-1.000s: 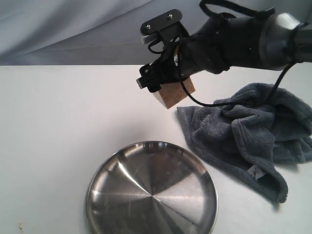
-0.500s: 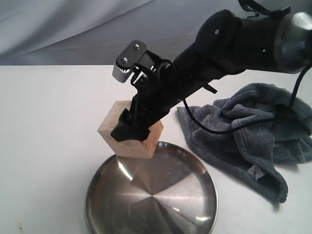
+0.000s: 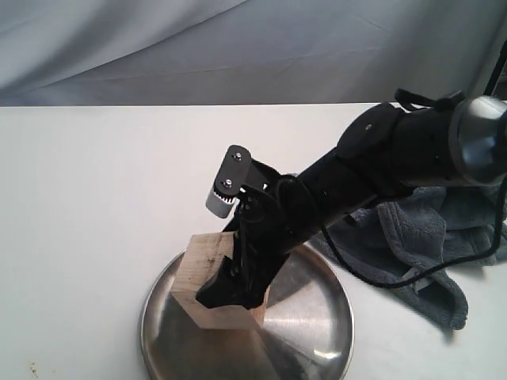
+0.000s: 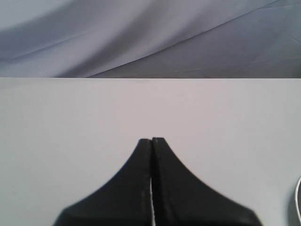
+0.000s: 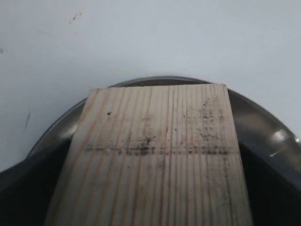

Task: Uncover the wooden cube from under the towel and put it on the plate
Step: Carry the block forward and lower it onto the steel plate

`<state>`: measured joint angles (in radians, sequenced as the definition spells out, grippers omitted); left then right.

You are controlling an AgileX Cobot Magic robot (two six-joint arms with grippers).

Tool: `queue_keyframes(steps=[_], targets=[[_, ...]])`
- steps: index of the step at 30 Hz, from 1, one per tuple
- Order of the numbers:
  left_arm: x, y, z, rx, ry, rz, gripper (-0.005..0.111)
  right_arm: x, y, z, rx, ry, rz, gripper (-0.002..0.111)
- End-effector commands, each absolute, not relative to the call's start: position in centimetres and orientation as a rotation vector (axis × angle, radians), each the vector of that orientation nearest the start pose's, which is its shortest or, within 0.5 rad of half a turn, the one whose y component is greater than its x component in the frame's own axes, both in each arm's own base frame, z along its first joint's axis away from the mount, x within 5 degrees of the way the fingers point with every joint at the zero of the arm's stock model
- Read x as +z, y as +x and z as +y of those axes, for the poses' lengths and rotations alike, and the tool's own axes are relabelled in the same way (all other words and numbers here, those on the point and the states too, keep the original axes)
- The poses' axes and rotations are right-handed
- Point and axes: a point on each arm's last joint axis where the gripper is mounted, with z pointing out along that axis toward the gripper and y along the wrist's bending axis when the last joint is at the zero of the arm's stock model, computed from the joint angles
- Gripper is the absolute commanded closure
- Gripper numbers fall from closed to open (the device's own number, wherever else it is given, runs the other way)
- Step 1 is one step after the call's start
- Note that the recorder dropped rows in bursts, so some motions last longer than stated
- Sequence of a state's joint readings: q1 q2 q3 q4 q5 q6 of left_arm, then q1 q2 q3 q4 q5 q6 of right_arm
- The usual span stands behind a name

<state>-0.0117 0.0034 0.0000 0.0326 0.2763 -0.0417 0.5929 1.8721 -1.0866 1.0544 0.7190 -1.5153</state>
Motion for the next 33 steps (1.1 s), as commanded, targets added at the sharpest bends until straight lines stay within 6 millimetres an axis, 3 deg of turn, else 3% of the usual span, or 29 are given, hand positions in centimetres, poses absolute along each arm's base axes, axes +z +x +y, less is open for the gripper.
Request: queue_keyframes(steps=[1,33], targets=[[18.91,5.50,-0.01,-0.012,-0.002,1.749,0.107,16.90,26.63,24.01,0.793,-1.556,2.028,0.108],[18.91,5.50,-0.01,-0.012,-0.002,1.749,0.107,16.27,26.37,23.36,0.723,-1.641,2.067,0.108]])
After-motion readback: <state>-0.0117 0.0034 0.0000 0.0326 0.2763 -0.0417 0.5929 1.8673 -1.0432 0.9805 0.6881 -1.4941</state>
